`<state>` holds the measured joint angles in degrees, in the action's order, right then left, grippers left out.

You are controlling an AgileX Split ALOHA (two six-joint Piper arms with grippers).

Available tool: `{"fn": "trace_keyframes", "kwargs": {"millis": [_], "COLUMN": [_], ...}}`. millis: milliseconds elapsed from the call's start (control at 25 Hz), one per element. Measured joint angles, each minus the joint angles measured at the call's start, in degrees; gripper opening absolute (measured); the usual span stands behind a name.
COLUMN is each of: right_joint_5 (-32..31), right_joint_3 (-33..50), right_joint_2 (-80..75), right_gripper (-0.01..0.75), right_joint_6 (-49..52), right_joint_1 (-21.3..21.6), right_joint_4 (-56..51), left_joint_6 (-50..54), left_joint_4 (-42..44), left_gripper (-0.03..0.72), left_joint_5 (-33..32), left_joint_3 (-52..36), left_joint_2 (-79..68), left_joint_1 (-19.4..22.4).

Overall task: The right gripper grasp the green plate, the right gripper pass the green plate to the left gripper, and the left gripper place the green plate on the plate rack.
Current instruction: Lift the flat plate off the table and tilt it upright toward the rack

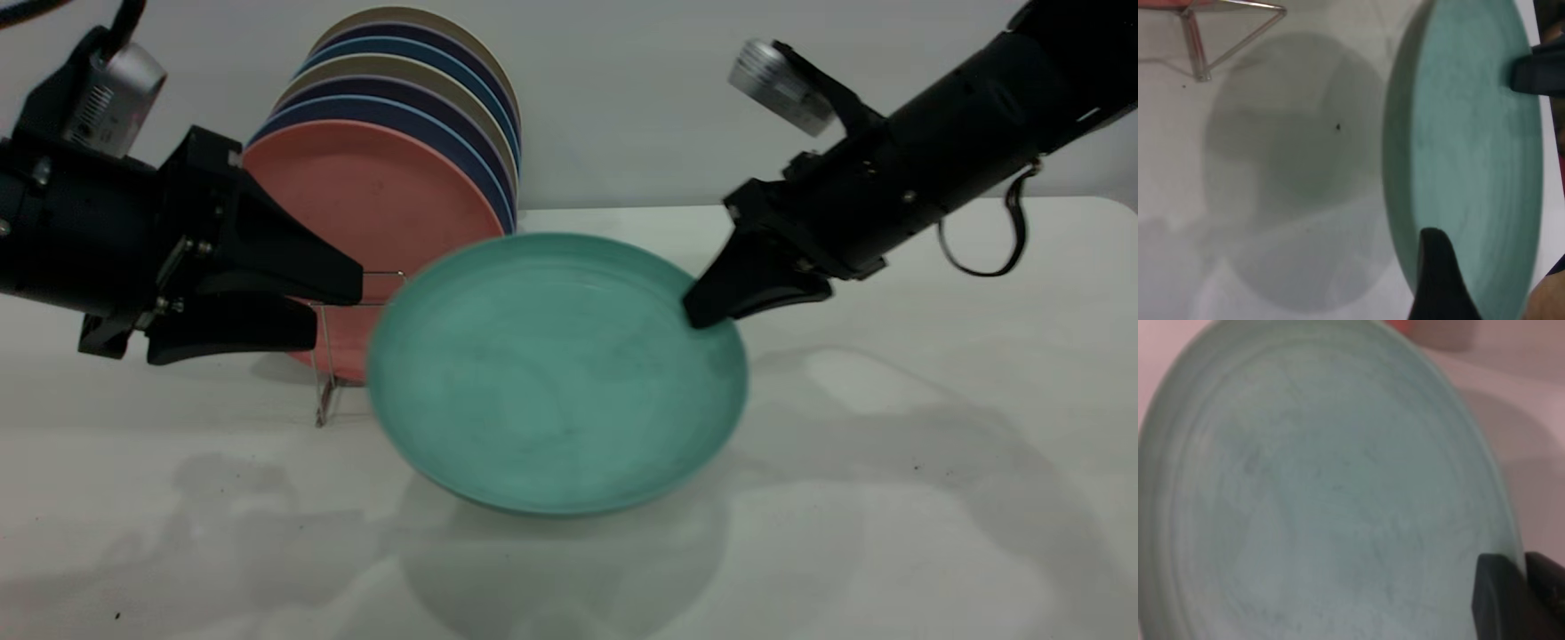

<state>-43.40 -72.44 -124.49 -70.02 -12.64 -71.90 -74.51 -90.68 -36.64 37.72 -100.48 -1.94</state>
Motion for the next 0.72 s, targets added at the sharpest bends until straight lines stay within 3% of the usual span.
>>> {"fn": "trace_keyframes", "kwargs": {"millis": [360,560,720], "right_joint_5": [-4.79,-13.49,-15.54], "right_joint_3": [0.00,0.00,0.00], "right_joint_2": [0.00,0.00,0.00], "right_gripper": [0.015,0.023,0.042], "right_joint_6": [-3.18,-6.26,-8.87], "right_joint_1": [-1.08,-1.20,-1.45], "right_joint_4": [-6.92,-12.59,-16.21], "left_joint_6": [-0.38,-1.13,-3.48], "left_joint_4": [-0.64,-1.71,-4.57], "left_gripper": [0.486,0.479,0.372], "left_joint_5": [0.96,1.26,-0.15], "left_joint_3": [0.02,0.32,0.46], "left_joint_2": [-0.35,-0.35,-0.35], "left_joint_1": [0.00,0.00,0.00]}}
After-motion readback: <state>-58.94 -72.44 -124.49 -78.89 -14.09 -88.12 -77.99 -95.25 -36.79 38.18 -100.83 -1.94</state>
